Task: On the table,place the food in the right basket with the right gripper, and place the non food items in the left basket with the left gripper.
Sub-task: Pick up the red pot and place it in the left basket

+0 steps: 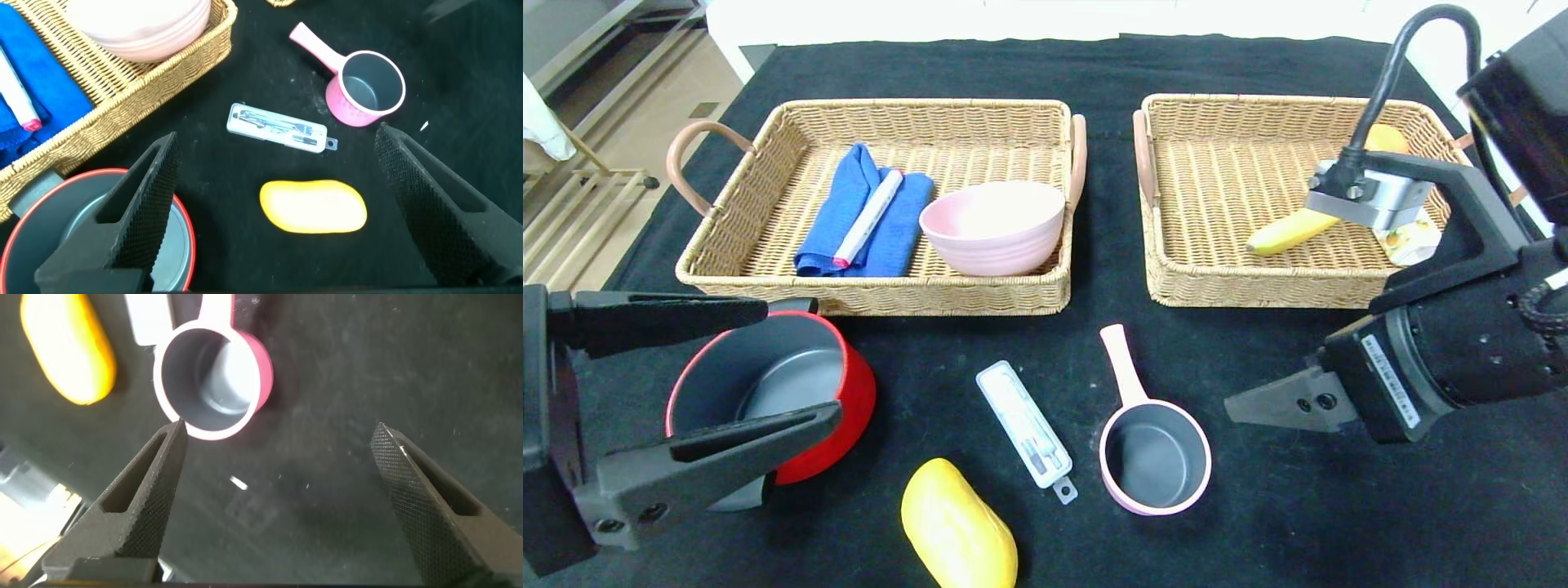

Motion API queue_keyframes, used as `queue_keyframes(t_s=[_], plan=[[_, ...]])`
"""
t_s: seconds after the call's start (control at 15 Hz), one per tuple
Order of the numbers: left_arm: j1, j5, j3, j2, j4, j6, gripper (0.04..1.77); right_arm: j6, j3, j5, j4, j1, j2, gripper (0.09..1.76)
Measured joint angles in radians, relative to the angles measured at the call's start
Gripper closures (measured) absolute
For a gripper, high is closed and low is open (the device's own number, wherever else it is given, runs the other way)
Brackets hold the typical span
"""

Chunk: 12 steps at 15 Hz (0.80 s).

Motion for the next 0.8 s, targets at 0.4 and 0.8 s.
queue_keyframes(t_s=[0.4,0.8], plan=[[0.0,0.0,0.003,0.003,-0.002,0.0,0.09,-0.037,0.12,0.052,-0.117,-0.055,-0.123,0.17],[0.0,0.0,0.004,0.013,0.0,0.0,0.09,-0.141,0.312,0.152,-0.308,-0.14,-0.273,0.15]])
